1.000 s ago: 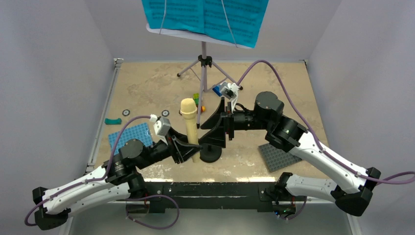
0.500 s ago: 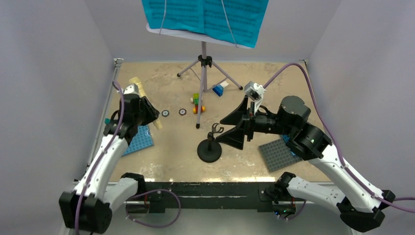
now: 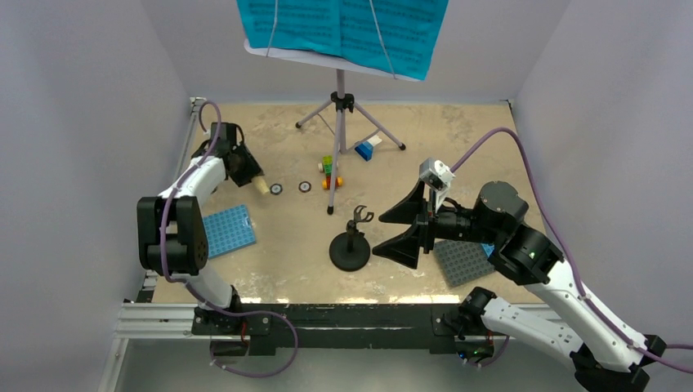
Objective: Pack up the instrument practice props
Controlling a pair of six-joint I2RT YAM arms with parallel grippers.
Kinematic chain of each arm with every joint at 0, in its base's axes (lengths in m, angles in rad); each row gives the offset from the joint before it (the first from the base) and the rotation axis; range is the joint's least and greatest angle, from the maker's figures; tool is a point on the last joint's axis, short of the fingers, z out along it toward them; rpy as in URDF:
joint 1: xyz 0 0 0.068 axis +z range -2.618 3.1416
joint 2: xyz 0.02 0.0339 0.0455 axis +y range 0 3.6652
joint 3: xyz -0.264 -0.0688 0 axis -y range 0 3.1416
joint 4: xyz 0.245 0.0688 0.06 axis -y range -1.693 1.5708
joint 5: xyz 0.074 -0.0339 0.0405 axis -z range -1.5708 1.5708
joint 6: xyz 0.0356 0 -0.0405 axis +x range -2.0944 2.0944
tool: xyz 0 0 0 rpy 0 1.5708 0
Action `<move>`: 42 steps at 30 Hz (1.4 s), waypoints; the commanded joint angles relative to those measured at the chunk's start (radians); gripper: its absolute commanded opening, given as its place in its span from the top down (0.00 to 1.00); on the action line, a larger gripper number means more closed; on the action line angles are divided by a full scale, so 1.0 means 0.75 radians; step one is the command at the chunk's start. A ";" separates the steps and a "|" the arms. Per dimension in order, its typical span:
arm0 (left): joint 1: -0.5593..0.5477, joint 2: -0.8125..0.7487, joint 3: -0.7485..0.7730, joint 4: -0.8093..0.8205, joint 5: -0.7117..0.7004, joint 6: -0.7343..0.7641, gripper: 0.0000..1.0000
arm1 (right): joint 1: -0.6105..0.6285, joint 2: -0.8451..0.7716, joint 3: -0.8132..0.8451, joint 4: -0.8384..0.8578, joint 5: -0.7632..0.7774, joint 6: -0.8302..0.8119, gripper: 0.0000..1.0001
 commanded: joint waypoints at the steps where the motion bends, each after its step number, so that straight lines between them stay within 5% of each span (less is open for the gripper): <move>1: 0.060 0.097 0.108 -0.021 -0.054 0.038 1.00 | -0.001 -0.034 -0.021 -0.001 0.058 -0.031 0.03; 11: 0.079 0.249 0.175 -0.126 -0.112 0.066 0.99 | -0.001 0.006 -0.017 -0.002 0.077 -0.032 0.02; 23: 0.080 0.398 0.286 -0.336 -0.154 0.026 0.70 | -0.001 0.006 -0.012 -0.018 0.104 -0.032 0.02; 27: 0.080 0.385 0.260 -0.338 -0.164 0.030 0.53 | -0.001 -0.024 -0.009 -0.051 0.142 -0.050 0.01; 36: 0.080 0.284 0.199 -0.335 -0.164 0.052 0.33 | -0.002 -0.040 -0.002 -0.104 0.203 -0.076 0.01; 42: 0.074 0.008 0.180 -0.309 -0.080 0.023 0.19 | -0.002 -0.048 -0.016 -0.089 0.243 -0.079 0.01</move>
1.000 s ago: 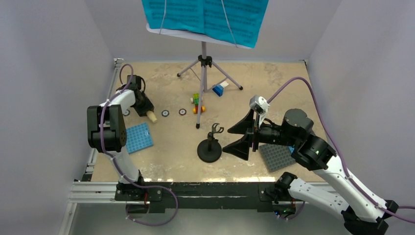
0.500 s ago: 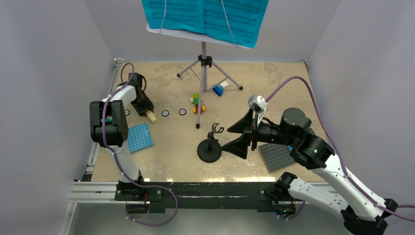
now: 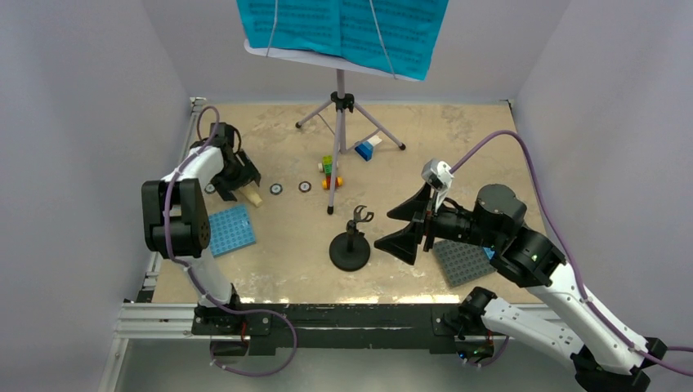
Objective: Pack up the instrument practice props
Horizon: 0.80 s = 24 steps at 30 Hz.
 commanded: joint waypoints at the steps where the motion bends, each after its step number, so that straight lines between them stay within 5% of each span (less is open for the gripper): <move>1: -0.005 -0.298 0.011 0.015 0.064 -0.019 0.17 | -0.002 -0.014 -0.003 0.028 0.067 -0.023 0.01; 9: -0.152 -0.737 -0.153 0.192 0.176 -0.125 0.07 | 0.000 0.002 -0.160 0.127 0.283 -0.059 0.02; 14: -0.338 -1.001 -0.354 0.335 0.149 -0.163 0.07 | 0.023 -0.006 -0.456 0.338 0.410 -0.071 0.05; 21: -0.520 -1.293 -0.699 0.498 0.102 -0.240 0.08 | 0.410 0.004 -0.760 0.804 0.926 -0.157 0.07; 24: -0.524 -1.385 -0.773 0.505 0.091 -0.244 0.08 | 0.441 0.095 -0.825 0.964 1.026 -0.188 0.07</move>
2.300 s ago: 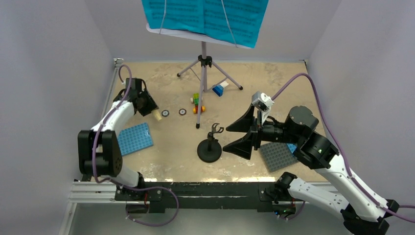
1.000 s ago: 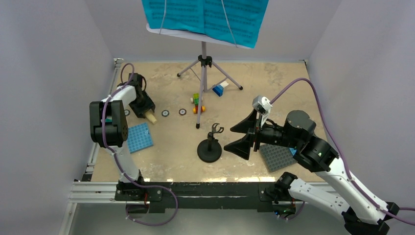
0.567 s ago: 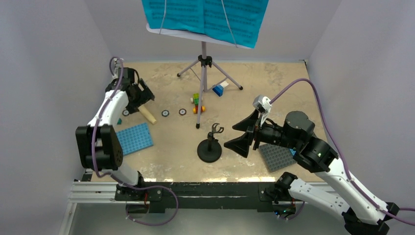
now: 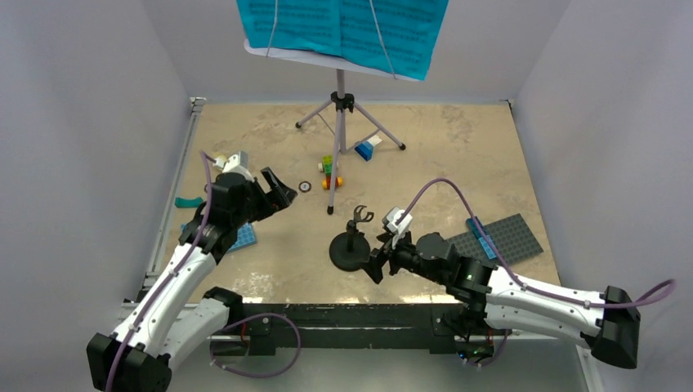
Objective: Pack up the instrument practice props
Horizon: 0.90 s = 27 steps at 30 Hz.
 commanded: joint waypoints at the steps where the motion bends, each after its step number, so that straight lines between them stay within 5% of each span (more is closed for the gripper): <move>1: -0.009 -0.131 -0.082 0.106 -0.044 -0.041 0.08 | 0.039 0.104 -0.068 0.465 0.316 -0.093 0.07; 10: -0.009 -0.242 -0.165 0.096 -0.050 -0.039 0.08 | 0.039 0.427 -0.206 1.028 0.408 -0.161 0.15; 27: -0.009 -0.332 -0.258 0.062 -0.004 -0.053 0.09 | 0.039 0.750 -0.112 1.278 0.382 -0.077 0.37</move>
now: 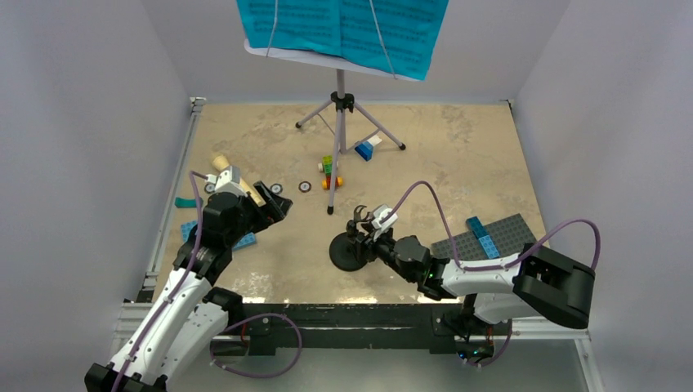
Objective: Pack up the instrument practice props
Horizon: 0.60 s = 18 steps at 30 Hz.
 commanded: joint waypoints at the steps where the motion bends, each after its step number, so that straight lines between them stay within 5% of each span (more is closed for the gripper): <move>1: -0.001 -0.033 -0.032 0.016 0.027 -0.026 0.09 | 0.005 0.047 0.072 0.143 0.032 0.027 0.40; 9: -0.001 -0.065 -0.025 -0.020 0.024 -0.027 0.09 | 0.005 0.122 0.117 0.174 0.030 0.020 0.68; 15: 0.000 -0.143 0.024 -0.113 -0.038 -0.021 0.10 | 0.005 0.059 0.148 0.125 -0.048 -0.015 1.00; 18: -0.001 -0.210 0.084 -0.197 -0.117 -0.026 0.10 | 0.006 0.046 0.222 0.074 -0.115 -0.063 1.00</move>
